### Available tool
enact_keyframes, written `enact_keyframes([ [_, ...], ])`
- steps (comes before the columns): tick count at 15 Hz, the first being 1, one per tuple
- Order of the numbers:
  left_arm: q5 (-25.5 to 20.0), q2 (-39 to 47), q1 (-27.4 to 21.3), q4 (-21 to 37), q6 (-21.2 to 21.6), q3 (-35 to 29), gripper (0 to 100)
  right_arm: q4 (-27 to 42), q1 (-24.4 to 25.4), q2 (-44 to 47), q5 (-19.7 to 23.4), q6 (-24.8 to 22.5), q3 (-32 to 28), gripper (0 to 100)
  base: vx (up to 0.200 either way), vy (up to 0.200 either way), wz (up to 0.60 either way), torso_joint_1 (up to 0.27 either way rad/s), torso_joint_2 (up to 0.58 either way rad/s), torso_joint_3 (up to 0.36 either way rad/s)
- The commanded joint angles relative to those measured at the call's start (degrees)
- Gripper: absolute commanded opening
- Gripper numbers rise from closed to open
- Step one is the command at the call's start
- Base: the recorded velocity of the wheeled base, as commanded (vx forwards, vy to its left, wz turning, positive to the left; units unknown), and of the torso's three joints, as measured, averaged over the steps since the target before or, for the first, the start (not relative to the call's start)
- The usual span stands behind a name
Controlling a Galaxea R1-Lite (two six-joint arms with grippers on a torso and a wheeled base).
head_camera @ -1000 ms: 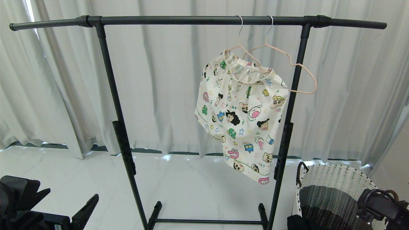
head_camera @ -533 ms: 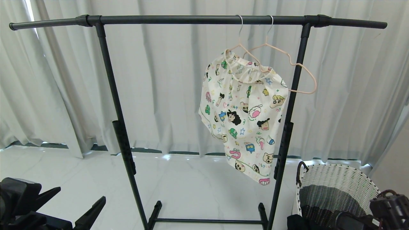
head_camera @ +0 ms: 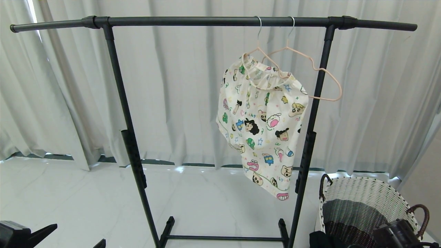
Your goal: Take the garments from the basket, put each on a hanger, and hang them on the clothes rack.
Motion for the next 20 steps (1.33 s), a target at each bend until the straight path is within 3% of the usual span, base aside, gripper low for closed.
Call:
enact_keyframes([
  [1,0.04,-5.75,-0.85,1.55,0.10,0.00,100,-2.24,-0.59,2.95,-0.26,-0.01,0.00,100,0.000,0.000,0.00,0.000,0.00,0.000],
  [7,0.13,-7.15,-0.76,1.73,0.18,-0.09,100,-6.90,-0.59,8.57,-2.46,-0.09,0.00,100,0.000,0.000,0.00,0.000,0.00,0.000],
  [12,0.04,-7.50,-0.85,1.73,0.18,-0.18,100,-7.60,-0.33,9.54,-12.91,-0.09,-3.08,100,0.000,0.000,0.00,0.000,0.00,0.000],
  [16,0.13,-7.50,-0.76,1.73,0.27,-0.18,100,-15.51,-0.33,16.83,-12.83,1.31,-4.66,100,0.000,0.000,0.00,0.000,0.00,0.000],
  [20,0.04,-7.50,-0.85,1.73,0.27,-0.18,100,-15.69,-0.33,16.83,-12.74,1.40,-4.48,100,0.000,0.000,0.00,0.000,0.00,0.000],
])
